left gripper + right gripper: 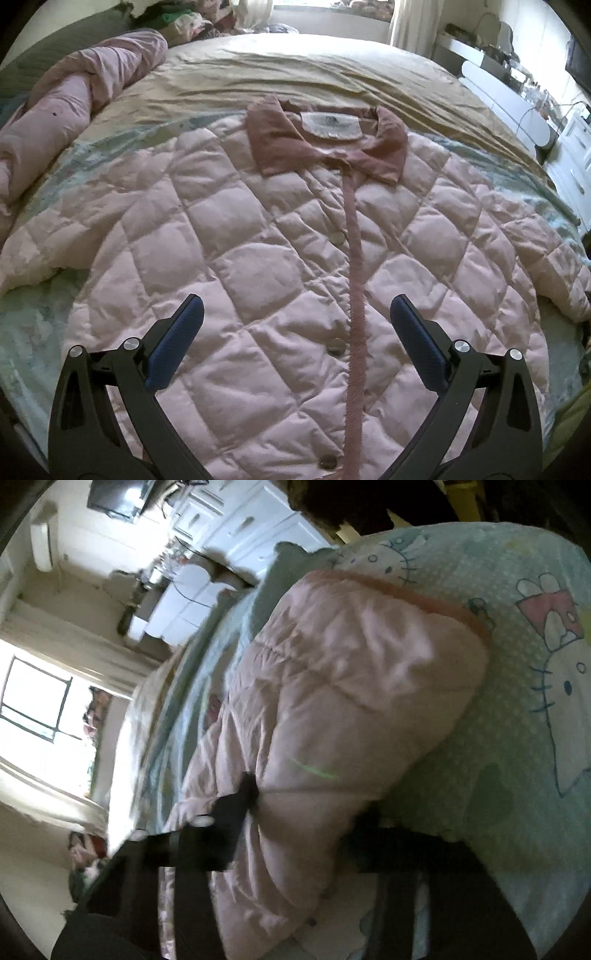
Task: Fold large clothes
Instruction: 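Move the right gripper to the cuff of the sleeve nearest it, then grasp the sleeve cuff with the right gripper and lift it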
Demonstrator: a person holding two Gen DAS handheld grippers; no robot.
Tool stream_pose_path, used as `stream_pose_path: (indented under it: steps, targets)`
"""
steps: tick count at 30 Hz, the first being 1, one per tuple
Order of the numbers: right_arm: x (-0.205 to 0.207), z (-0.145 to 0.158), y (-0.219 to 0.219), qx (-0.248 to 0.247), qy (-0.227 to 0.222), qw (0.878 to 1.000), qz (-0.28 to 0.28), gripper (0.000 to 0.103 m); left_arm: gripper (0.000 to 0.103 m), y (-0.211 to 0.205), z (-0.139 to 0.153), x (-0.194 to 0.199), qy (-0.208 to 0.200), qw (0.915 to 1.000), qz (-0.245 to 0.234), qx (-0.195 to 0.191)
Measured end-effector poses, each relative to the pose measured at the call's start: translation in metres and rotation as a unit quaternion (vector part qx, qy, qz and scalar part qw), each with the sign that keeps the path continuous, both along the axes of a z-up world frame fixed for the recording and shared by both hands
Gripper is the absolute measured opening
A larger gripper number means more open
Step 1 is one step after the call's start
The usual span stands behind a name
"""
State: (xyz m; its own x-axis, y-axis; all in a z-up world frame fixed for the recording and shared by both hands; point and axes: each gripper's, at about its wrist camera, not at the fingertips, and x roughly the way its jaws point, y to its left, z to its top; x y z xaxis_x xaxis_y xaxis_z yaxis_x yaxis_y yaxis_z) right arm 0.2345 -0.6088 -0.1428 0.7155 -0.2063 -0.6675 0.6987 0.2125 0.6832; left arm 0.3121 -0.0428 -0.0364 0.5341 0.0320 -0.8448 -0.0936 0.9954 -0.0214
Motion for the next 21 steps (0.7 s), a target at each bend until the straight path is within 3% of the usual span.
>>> stream_pose_path:
  steps: [3, 9, 16, 21]
  targets:
    - [0.003, 0.023, 0.008, -0.049, -0.037, 0.998, 0.023, 0.019, 0.095, 0.004, 0.006, -0.003, -0.004, 1.0, 0.002, -0.001]
    - [0.021, 0.097, 0.043, -0.151, -0.087, 0.979, 0.106, 0.015, 0.095, 0.013, 0.019, -0.008, -0.007, 0.9999, 0.01, -0.004]
    - [0.047, 0.184, 0.124, -0.283, -0.13, 0.924, 0.22, 0.015, 0.095, 0.036, 0.04, -0.016, -0.025, 0.9988, 0.021, -0.037]
    - [0.063, 0.215, 0.178, -0.317, -0.144, 0.898, 0.269, 0.015, 0.095, 0.063, 0.05, -0.019, -0.031, 0.9973, 0.045, -0.05]
